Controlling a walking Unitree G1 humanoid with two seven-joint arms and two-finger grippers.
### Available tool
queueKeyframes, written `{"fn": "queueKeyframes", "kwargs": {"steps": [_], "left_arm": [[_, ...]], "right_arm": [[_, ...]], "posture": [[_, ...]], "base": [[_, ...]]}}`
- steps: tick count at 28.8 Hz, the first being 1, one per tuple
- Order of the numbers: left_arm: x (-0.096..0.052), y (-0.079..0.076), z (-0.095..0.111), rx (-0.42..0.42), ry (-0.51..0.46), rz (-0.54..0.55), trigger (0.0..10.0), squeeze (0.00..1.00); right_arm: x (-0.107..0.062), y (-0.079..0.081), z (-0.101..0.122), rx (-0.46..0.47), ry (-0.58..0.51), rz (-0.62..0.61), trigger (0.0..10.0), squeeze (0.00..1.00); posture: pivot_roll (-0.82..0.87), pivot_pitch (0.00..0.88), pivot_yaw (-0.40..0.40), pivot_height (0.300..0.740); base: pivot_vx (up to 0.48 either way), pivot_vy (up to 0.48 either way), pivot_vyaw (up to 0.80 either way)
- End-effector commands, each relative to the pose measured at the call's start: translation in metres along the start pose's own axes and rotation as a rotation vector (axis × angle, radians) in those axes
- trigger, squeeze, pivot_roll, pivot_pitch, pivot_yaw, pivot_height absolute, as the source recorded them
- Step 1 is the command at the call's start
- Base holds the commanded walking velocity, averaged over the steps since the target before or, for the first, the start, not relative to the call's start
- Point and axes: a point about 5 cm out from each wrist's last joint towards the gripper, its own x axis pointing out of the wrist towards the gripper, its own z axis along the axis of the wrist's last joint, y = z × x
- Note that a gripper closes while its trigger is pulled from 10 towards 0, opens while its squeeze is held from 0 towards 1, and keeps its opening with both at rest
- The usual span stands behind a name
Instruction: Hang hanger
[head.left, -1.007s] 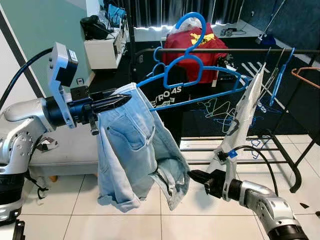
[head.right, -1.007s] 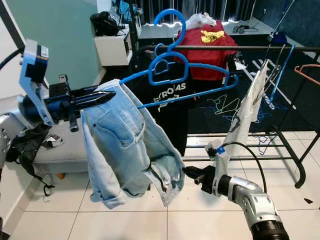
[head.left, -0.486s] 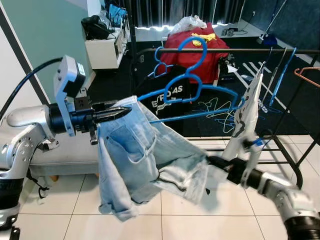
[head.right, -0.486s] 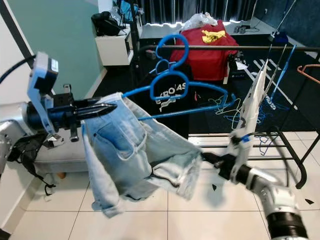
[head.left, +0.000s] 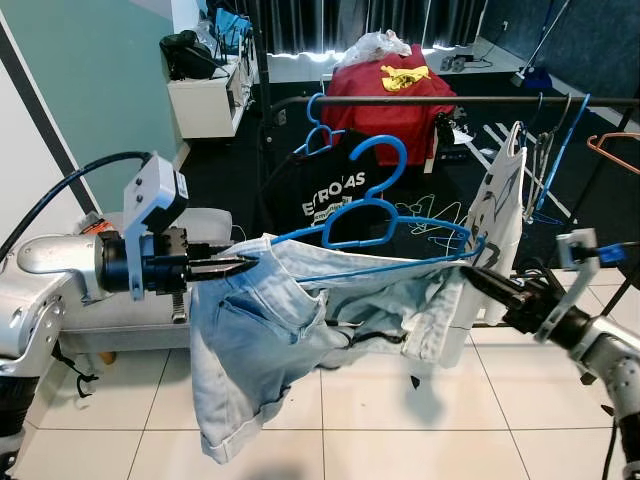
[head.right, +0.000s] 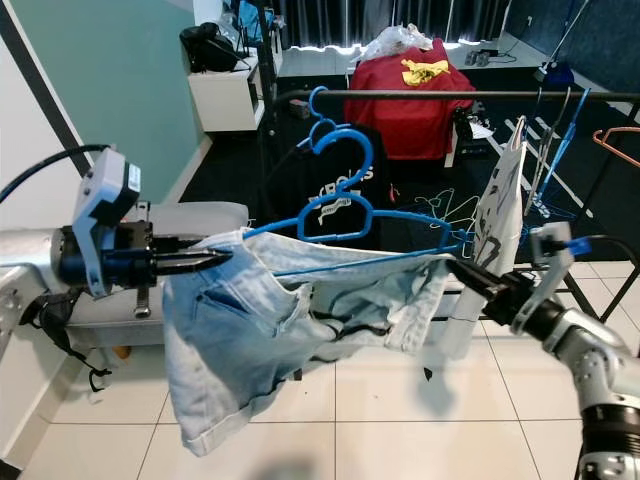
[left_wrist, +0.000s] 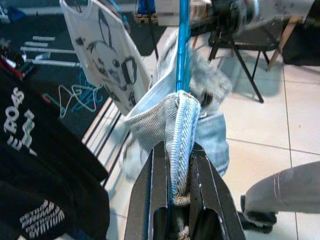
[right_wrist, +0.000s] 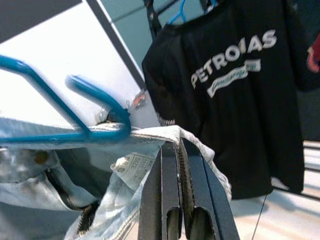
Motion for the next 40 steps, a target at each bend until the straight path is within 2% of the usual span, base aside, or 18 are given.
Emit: {"fn": "queueKeyframes", "kwargs": {"steps": [1, 9, 13, 16, 18, 24, 25, 31, 36, 40], "left_arm": [[-0.01, 0.001, -0.001, 0.03, 0.064, 0.003, 0.0, 0.0], [-0.019, 0.005, 0.001, 0.016, 0.039, 0.054, 0.0, 0.0], [-0.023, 0.01, -0.007, 0.029, 0.105, 0.102, 0.0, 0.0], [-0.026, 0.014, -0.019, 0.055, 0.204, 0.138, 0.0, 0.0], [-0.027, 0.012, -0.027, 0.079, 0.282, 0.118, 0.0, 0.0], [-0.028, 0.008, -0.03, 0.063, 0.296, 0.087, 0.0, 0.0], [-0.03, 0.009, -0.034, 0.078, 0.347, 0.099, 0.0, 0.0], [-0.033, 0.013, -0.042, 0.095, 0.427, 0.129, 0.0, 0.0], [-0.04, 0.014, -0.054, 0.122, 0.556, 0.138, 0.0, 0.0], [-0.043, 0.016, -0.057, 0.108, 0.599, 0.157, 0.0, 0.0]], "right_arm": [[-0.01, -0.008, 0.011, 0.01, -0.054, -0.041, 0.0, 0.0], [-0.025, -0.016, 0.016, 0.023, -0.093, -0.096, 0.0, 0.0], [-0.03, -0.016, 0.019, 0.03, -0.111, -0.091, 0.0, 0.0], [-0.033, -0.015, 0.024, 0.029, -0.125, -0.076, 0.0, 0.0], [-0.032, -0.015, 0.027, 0.022, -0.136, -0.077, 0.0, 0.0], [-0.032, -0.019, 0.033, 0.012, -0.161, -0.104, 0.0, 0.0], [-0.03, -0.018, 0.035, 0.012, -0.167, -0.1, 0.0, 0.0], [-0.027, -0.013, 0.038, 0.003, -0.169, -0.07, 0.0, 0.0], [-0.025, -0.006, 0.042, -0.014, -0.167, -0.028, 0.0, 0.0], [-0.023, -0.002, 0.045, -0.024, -0.166, -0.004, 0.0, 0.0]], "posture": [[0.02, 0.0, 0.037, 0.74], [0.02, 0.0, 0.042, 0.74], [0.02, 0.0, 0.042, 0.74], [0.02, 0.0, 0.043, 0.74], [0.02, 0.0, 0.042, 0.74], [0.02, 0.0, 0.043, 0.74], [0.02, 0.0, 0.043, 0.74], [0.02, 0.0, 0.046, 0.74], [0.02, 0.0, 0.049, 0.74], [0.02, 0.0, 0.05, 0.74]], "base": [[0.0, 0.0, 0.0], [0.0, 0.0, 0.0], [0.0, 0.0, 0.0], [0.0, 0.0, 0.0], [0.0, 0.0, 0.0], [0.0, 0.0, 0.0], [0.0, 0.0, 0.0], [0.0, 0.0, 0.0], [0.0, 0.0, 0.0], [0.0, 0.0, 0.0]]}}
